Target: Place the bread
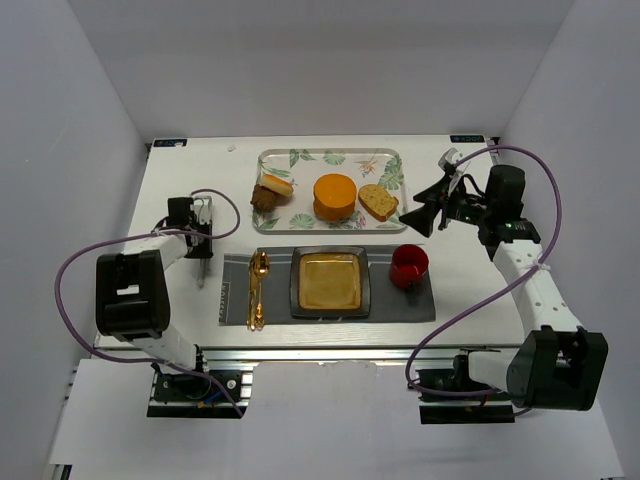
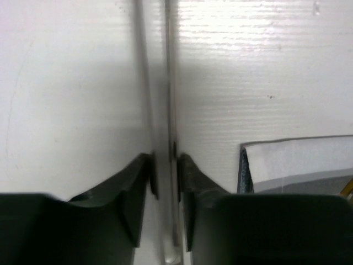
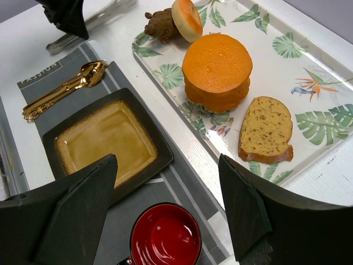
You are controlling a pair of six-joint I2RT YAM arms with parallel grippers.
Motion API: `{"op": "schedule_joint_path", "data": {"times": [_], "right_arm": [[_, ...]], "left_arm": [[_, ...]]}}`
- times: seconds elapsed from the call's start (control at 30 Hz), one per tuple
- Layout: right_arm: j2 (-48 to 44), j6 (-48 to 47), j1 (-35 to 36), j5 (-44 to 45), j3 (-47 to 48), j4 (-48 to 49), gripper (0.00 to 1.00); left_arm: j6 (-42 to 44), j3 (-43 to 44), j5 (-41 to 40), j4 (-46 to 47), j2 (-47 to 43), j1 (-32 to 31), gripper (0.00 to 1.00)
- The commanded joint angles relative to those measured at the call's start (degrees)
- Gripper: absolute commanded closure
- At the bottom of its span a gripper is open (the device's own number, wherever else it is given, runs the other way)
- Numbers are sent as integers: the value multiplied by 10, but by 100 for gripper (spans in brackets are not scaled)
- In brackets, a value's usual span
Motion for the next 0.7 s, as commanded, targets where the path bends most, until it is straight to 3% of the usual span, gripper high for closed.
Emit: {"op": "schedule_joint_path", "data": {"times": [0.0,0.07,0.23,0.33,0.43,0.53,0.67], "right_arm": [[-20,2,-2,-10,22,-4,21],[-22,2,-18,-10,21,-7,21],[-23,3,-21,-11,21,-9,21],[-18,4,-21,-14,23,-8,21],[-10,14,-21,-18,24,1,21],[-3,25,-21,-24,27,11,21],[5,29,-21,-32,30,19,21]], "left_arm": [[-4,-14,-17,5,9,-1,65],[-12,-23,-21,8,-12,-1,76],[-38,-10,-10,-13,-94,-2,86],[-79,16,101,-28,-159,-2,85],[-131,38,187,-38,-208,-17,74],[-179,49,232,-45,-235,-40,57],[-234,57,271,-48,-242,-80,44]]}}
